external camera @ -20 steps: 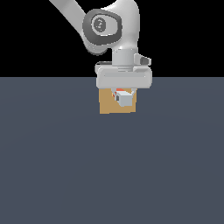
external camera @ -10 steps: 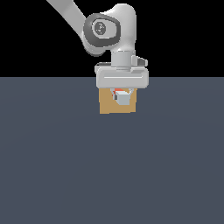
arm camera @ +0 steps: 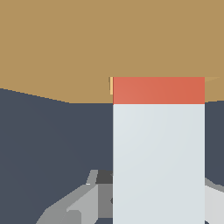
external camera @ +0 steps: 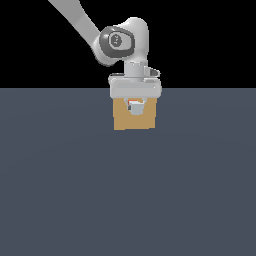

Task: Insert the peg into the horizontal hole in a box.

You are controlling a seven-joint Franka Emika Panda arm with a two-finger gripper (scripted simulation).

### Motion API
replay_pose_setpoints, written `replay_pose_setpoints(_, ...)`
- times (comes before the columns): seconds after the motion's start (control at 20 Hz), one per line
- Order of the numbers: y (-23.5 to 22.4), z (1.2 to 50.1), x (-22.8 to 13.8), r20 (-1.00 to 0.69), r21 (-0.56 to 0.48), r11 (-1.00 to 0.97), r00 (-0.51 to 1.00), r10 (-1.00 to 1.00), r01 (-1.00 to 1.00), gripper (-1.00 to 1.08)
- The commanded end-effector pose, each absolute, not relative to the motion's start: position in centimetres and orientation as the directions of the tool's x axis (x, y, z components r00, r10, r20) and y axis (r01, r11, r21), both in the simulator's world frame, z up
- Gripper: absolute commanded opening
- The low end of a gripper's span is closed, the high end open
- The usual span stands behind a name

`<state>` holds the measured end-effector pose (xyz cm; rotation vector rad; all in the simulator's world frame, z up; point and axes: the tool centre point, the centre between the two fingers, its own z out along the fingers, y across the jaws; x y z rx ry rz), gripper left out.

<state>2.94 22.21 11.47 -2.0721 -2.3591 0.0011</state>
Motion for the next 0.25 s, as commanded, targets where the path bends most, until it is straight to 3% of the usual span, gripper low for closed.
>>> replay_pose_setpoints(0.0,23.06,11.66,3.0,0.001,0.002,0.126,-0.126,0.992,0.992,-1.0)
replay_pose_setpoints(0.2,23.29,11.66,3.1,0.001,0.002,0.126,-0.126,0.992,0.992,-1.0)
